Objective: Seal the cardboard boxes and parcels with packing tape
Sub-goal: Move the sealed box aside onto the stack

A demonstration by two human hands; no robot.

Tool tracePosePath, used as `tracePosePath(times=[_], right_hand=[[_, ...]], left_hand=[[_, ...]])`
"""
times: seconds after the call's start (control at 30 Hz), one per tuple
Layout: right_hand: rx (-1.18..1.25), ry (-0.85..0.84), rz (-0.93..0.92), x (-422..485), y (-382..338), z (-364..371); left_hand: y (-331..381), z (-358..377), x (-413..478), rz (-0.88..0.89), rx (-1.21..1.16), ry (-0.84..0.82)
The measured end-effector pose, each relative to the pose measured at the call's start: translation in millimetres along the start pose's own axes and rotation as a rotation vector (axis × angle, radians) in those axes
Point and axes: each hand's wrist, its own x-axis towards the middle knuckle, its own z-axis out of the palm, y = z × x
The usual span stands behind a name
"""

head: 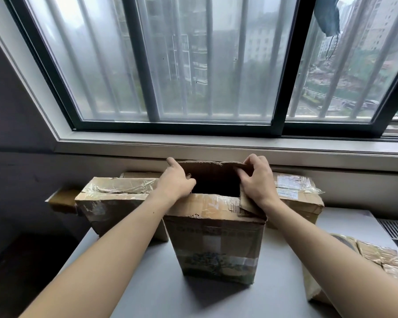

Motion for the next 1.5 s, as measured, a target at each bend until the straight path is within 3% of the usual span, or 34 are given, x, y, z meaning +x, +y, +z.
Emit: tracePosePath(times=[0.13,0.37,0.57,0.93,1.23,1.4,1.5], right_hand=[[-0.111,-0.014,-0.079,-3,4,2],[-0.192,-0.088,-0.015,-5,7,-4],[-0.228,-0.094,0.084,-3,4,-3],[-0.273,-0.113,0.162,0,3,-2],[-0.244,-0.14,0.191,1,7,-3],[-0.228,-0.176,0.167,-3,5,-5],[-0.174,-0.166,0.167,-6,5,-8]], left_hand=[[-6,-3,-5,0.018,-0.006,0.013],[-8,4,-4,0.064,-0.055,0.076],[-14,6,-11,0.042,-0.309,0.202],[-19,1,-6,0.152,-0.18,0.082],[-15,5,-4,0.121,-0.186,0.129],[-17,-2,8,0.088,-0.175,-0.026],[-22,7,11,0.138,-0.143,-0.025]])
